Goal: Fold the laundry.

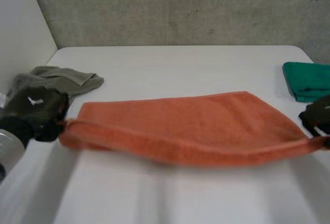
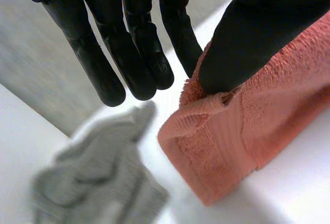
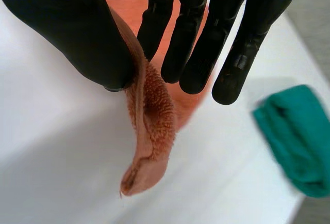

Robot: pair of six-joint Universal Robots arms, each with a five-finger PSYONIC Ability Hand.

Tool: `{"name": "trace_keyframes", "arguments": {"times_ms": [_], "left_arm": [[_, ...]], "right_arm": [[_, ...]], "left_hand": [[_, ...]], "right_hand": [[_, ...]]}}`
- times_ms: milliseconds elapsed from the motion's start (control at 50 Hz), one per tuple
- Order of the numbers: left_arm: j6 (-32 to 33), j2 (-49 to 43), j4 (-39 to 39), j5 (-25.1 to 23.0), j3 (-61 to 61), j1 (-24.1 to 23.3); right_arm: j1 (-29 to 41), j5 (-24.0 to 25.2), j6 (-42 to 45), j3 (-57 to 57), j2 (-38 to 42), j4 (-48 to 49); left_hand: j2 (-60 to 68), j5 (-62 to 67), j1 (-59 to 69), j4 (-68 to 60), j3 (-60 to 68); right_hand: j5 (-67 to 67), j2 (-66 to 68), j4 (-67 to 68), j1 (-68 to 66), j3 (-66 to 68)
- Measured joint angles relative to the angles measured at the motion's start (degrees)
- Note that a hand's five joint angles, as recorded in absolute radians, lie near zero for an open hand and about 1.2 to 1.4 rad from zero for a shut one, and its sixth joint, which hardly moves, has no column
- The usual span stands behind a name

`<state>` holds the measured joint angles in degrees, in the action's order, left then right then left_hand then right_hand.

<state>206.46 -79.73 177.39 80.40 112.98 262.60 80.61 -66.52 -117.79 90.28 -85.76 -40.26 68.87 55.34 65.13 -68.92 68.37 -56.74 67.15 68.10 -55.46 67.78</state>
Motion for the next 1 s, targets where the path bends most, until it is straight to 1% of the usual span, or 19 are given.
{"name": "trace_keyframes", "arguments": {"times_ms": [80, 200, 280, 320, 360, 400, 420, 480, 520, 560, 620, 640, 680, 720, 780, 840, 900, 980, 1000], "left_arm": [[0.00, -6.69, 1.16, -0.15, -1.04, -0.12], [-0.01, -18.04, 5.00, 0.50, -5.96, -0.20], [-0.04, -21.76, 6.88, 1.32, -8.72, -0.37], [-0.11, -24.14, 8.94, 2.40, -11.32, -0.73], [-0.13, -24.61, 9.47, 2.67, -11.92, -0.82], [-0.36, -26.90, 12.94, 4.37, -15.80, -1.66], [-0.41, -27.25, 13.51, 4.64, -16.44, -1.81], [-0.60, -29.23, 18.18, 6.93, -23.41, -3.44], [-0.67, -29.93, 20.83, 8.19, -28.06, -4.31], [-0.85, -30.51, 24.18, 9.63, -34.46, -5.12], [-1.39, -30.81, 27.22, 10.71, -40.88, -5.68], [-2.15, -30.95, 28.86, 11.16, -44.70, -5.97], [-4.03, -31.01, 30.59, 11.61, -49.52, -6.14], [-6.19, -30.95, 31.43, 11.81, -52.56, -6.07], [-10.24, -30.78, 31.92, 11.80, -55.05, -5.83], [-14.03, -30.31, 31.85, 11.51, -54.06, -5.56], [-15.82, -29.56, 31.75, 11.15, -50.32, -5.30], [-16.77, -28.40, 31.75, 10.45, -41.49, -4.67], [-16.78, -28.20, 31.74, 10.18, -38.04, -4.40]], "right_arm": [[2.20, -1.54, -0.19, 0.29, 4.91, 1.77], [6.21, -7.88, -2.28, -3.93, 13.97, 8.45], [8.13, -10.20, -3.44, -6.86, 17.26, 11.52], [10.37, -11.45, -4.75, -10.00, 20.18, 14.32], [10.80, -11.65, -5.01, -10.59, 20.68, 14.80], [13.65, -12.46, -7.28, -15.77, 24.01, 17.85], [14.06, -12.55, -7.68, -16.63, 24.46, 18.18], [16.54, -13.62, -12.01, -25.94, 26.76, 20.93], [17.31, -14.15, -14.00, -30.20, 27.36, 22.01], [18.74, -15.18, -18.49, -39.94, 28.25, 24.72], [19.48, -15.99, -22.27, -48.00, 28.55, 27.89], [19.74, -16.38, -24.55, -52.57, 28.45, 30.46], [19.89, -16.77, -27.26, -57.45, 28.12, 34.25], [19.93, -16.90, -28.88, -59.75, 27.53, 37.16], [19.98, -16.77, -30.17, -60.10, 26.46, 39.99], [20.20, -16.32, -30.62, -56.64, 25.17, 41.70], [20.30, -15.82, -30.52, -51.53, 24.27, 42.47], [20.28, -14.25, -30.21, -43.48, 23.46, 43.64], [20.26, -12.53, -29.96, -38.77, 23.25, 44.30]], "left_hand": [[0.00, 0.00, 0.00, 0.00, 0.00], [0.00, 0.00, 0.00, 0.00, 0.00], [0.00, 0.00, 0.00, 0.00, 0.00], [0.00, 0.00, 0.00, 0.00, 0.00], [0.01, 0.00, 0.00, 0.00, 0.00], [0.01, 0.00, 0.00, 0.00, 0.00], [0.01, 0.00, 0.00, 0.00, 0.00], [0.03, 0.00, 0.00, -0.01, 0.05], [0.04, 0.00, 0.00, -0.01, 0.05], [0.04, 0.00, 0.00, -0.01, 0.06], [0.04, 0.00, 0.00, -0.01, 0.06], [0.04, 0.00, 0.00, -0.01, 0.05], [0.04, 0.00, 0.00, -0.01, 0.05], [0.04, 0.00, 0.00, -0.01, 0.05], [0.04, 0.00, 0.00, -0.01, 0.06], [0.04, 0.00, 0.00, -0.01, 0.06], [0.04, 0.00, 0.00, -0.01, 0.05], [0.04, 0.00, 0.00, -0.01, 0.05], [0.04, 0.00, 0.00, -0.01, 0.05]], "right_hand": [[0.00, 0.00, 0.00, 0.00, 0.00], [0.00, 0.00, 0.00, 0.00, 0.00], [0.00, 0.00, 0.00, 0.00, 0.00], [0.00, 0.00, 0.00, 0.00, 0.00], [0.00, 0.00, 0.00, 0.00, 0.00], [0.00, 0.00, 0.00, 0.00, 0.00], [0.00, 0.00, 0.00, 0.00, 0.00], [0.00, 0.10, 0.02, 0.04, 0.00], [0.00, 0.10, 0.03, 0.04, 0.00], [0.00, 0.10, 0.03, 0.04, 0.00], [0.00, 0.11, 0.03, 0.04, 0.00], [0.00, 0.10, 0.04, 0.04, 0.00], [0.00, 0.10, 0.04, 0.04, 0.00], [-0.01, 0.10, 0.04, 0.04, 0.00], [-0.01, 0.10, 0.04, 0.04, 0.00], [-0.06, 0.10, 0.04, 0.04, 0.00], [-0.07, 0.11, 0.04, 0.04, 0.00], [-0.07, 0.10, 0.04, 0.04, 0.00], [-0.07, 0.10, 0.04, 0.04, 0.00]]}}
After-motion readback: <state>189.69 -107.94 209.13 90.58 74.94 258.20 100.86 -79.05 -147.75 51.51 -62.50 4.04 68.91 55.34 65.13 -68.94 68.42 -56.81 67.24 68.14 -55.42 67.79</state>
